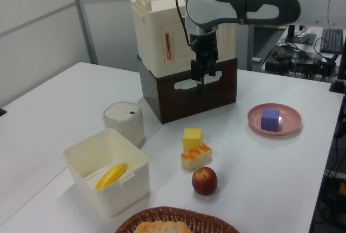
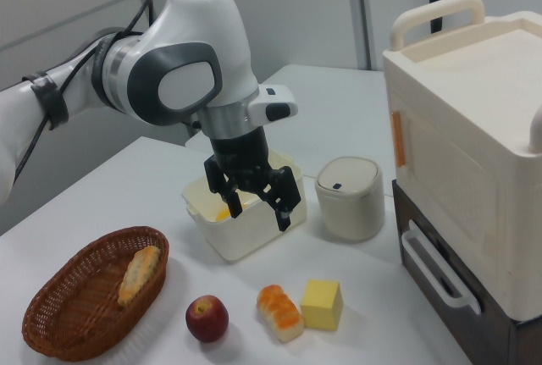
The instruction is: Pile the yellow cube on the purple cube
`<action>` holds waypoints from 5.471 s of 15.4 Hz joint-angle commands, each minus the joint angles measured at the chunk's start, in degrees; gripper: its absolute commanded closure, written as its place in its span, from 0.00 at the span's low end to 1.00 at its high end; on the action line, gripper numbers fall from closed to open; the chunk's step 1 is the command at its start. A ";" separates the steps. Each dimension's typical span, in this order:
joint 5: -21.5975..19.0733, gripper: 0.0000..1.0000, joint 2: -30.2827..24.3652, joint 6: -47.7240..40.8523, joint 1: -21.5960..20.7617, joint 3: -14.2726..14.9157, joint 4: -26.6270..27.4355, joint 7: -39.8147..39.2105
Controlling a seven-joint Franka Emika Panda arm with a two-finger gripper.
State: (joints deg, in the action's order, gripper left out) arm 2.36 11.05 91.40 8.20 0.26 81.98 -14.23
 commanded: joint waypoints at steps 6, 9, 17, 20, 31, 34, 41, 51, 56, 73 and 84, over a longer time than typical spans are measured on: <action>-0.60 0.00 -1.38 0.36 -0.29 0.53 0.64 0.78; -0.60 0.00 -1.29 0.45 -0.38 0.53 0.64 0.78; -0.42 0.00 -1.12 0.97 -0.29 0.53 0.64 0.61; -0.51 0.00 -1.12 1.06 -0.12 0.62 0.46 0.61; -0.42 0.00 -1.21 1.06 -0.12 0.53 0.55 0.52; -0.42 0.00 -1.12 1.15 -0.12 0.62 0.55 0.61; 1.51 0.00 -0.77 1.15 -0.55 0.36 0.72 0.26; 1.51 0.00 8.72 11.25 -0.29 0.36 1.34 -2.81; 2.82 0.00 14.43 14.94 -0.47 0.27 2.13 -5.63; 6.87 0.98 15.94 18.22 -1.53 0.53 3.71 -4.31; 7.49 0.98 7.49 0.98 13.58 0.88 4.15 -12.04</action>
State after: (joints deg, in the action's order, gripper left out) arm 9.28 20.23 93.23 19.30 1.00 83.51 -24.10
